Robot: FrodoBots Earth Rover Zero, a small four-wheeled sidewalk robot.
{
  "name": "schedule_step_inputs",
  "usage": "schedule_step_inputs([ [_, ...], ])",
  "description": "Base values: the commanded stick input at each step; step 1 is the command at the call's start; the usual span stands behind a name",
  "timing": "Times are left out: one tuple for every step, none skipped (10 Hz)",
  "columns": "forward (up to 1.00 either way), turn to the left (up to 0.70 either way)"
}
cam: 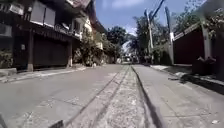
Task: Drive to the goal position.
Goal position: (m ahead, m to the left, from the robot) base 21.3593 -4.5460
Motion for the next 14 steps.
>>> schedule_step_inputs([
  [1.00, -0.25],
  [1.00, -0.25],
  [1.00, -0.25],
  [1.00, -0.25],
  [1.00, -0.25],
  [1.00, -0.25],
  [1.00, -0.25],
  [1.00, -0.25],
  [1.00, -0.25],
  [1.00, -0.25],
  [1.00, -0.25],
  [1.00, -0.25],
  [1.00, -0.25],
  [1.00, -0.25],
])
